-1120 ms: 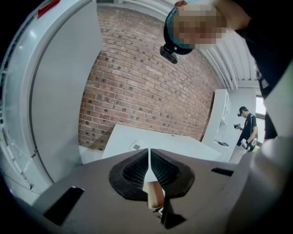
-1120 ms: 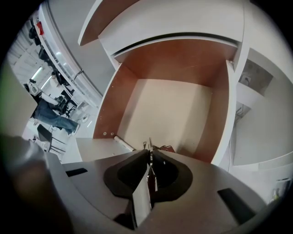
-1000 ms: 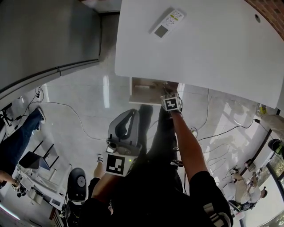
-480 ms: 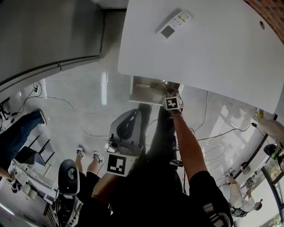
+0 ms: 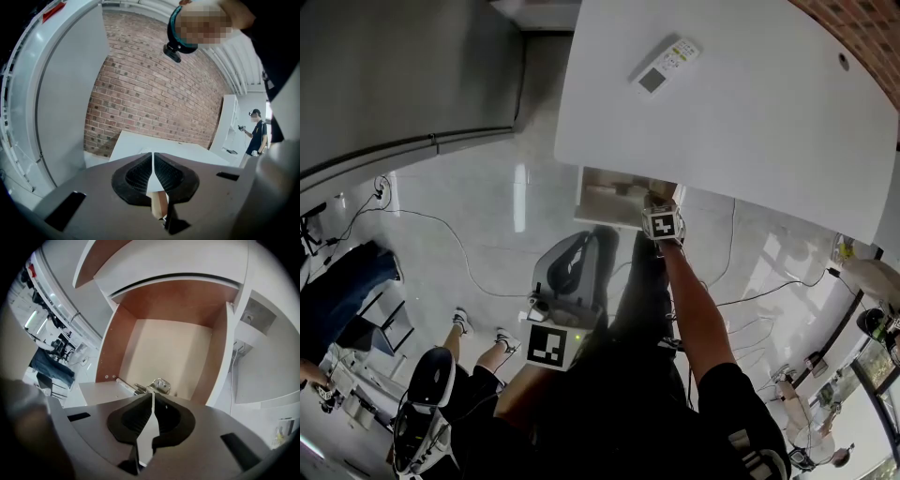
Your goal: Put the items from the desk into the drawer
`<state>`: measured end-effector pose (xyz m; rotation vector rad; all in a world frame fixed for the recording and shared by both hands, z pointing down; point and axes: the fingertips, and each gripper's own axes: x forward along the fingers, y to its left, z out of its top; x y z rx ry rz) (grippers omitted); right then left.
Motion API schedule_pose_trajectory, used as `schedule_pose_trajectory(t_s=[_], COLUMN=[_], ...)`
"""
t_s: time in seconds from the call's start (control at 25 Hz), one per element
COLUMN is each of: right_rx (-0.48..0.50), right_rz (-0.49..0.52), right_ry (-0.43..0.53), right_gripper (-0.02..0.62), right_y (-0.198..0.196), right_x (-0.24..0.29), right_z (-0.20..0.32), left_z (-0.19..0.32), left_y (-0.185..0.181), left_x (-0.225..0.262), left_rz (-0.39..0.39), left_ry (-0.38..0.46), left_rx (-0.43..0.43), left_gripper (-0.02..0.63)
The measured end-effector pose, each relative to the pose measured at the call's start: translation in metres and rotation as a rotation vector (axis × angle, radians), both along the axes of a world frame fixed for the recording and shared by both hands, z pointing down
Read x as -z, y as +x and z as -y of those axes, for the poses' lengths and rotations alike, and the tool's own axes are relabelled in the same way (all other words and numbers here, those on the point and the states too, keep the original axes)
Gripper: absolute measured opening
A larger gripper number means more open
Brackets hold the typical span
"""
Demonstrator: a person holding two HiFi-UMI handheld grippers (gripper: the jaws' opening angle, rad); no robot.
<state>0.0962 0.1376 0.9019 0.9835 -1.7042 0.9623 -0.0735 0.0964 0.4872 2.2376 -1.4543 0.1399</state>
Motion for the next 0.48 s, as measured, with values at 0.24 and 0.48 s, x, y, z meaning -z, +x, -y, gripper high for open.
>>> schedule_pose_trajectory(t_s=[0.24, 0.48], right_rx=[-0.024, 0.023], right_rz=[0.04, 0.132], right_ry=[0.059, 0.115], right_gripper=[0.002, 0.002], right_y=[0.001, -0.015], right_x=[0.055, 0.152], right_z=[0.01, 0.015], left_z=[0.007, 0.005], left_y=[-0.002, -0.01], left_x=[0.031, 0.072], left_rz=[0.001, 0.012], left_ry=[0.056, 0.11], left_rx=[0.004, 0.028], left_gripper=[0.014, 0.014])
